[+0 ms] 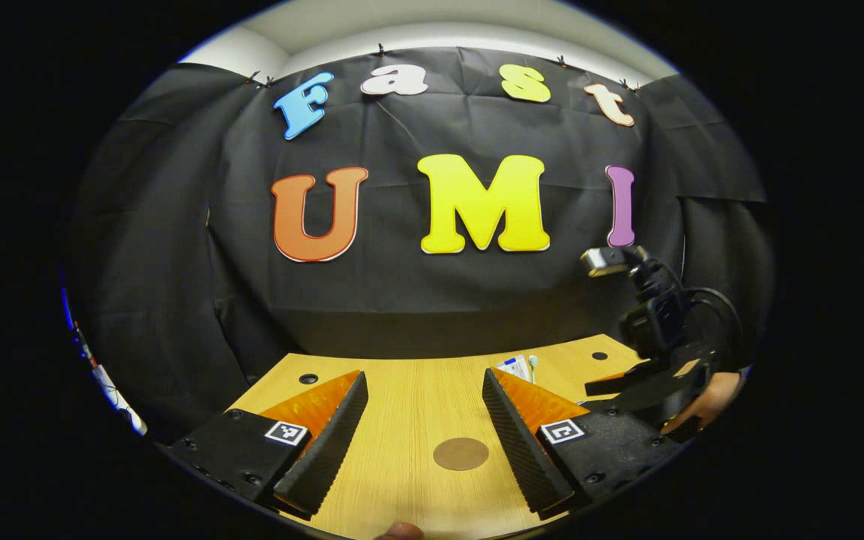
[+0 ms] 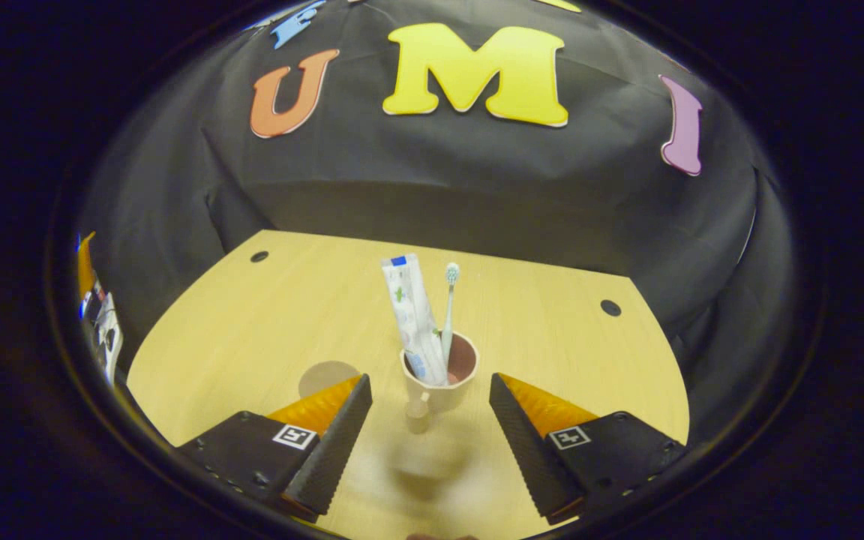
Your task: Put the toothbrush and toothpaste on the desktop into the cup, then pick up the cup and place it on the coaster on the desktop.
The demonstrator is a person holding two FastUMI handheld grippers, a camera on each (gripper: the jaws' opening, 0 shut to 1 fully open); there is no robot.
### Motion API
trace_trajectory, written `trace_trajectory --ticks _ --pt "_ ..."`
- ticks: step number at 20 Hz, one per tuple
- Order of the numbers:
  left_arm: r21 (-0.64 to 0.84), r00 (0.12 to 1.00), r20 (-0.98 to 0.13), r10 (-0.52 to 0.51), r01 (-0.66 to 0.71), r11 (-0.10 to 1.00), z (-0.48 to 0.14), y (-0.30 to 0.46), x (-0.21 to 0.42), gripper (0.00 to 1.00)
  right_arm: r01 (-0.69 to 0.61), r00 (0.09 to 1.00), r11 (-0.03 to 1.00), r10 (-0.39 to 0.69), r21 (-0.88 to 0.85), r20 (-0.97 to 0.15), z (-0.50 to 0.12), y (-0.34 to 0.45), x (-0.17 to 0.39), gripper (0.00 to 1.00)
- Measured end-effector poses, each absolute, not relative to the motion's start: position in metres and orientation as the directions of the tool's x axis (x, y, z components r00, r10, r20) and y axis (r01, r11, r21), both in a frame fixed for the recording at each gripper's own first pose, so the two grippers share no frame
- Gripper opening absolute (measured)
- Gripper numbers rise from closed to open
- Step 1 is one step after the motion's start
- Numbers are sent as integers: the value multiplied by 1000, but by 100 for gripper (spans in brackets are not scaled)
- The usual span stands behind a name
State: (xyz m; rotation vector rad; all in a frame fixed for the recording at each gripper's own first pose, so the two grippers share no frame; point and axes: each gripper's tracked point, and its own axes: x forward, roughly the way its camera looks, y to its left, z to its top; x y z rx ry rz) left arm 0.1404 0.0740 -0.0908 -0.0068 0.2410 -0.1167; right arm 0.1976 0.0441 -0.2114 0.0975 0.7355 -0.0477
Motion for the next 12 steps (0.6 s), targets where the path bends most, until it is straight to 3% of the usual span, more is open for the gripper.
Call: trace_trajectory --ticks 5,11,12 --pt "40 979 -175 -104 113 993 -65 92 131 96 127 646 991 -48 45 -762 -240 49 210 98" --pt "29 980 -173 -94 100 995 -62 104 124 96 194 477 981 -65 32 -877 -263 46 204 98" --pt "27 980 -175 -90 97 995 -62 105 123 96 205 449 978 -58 40 -892 -266 46 205 93"
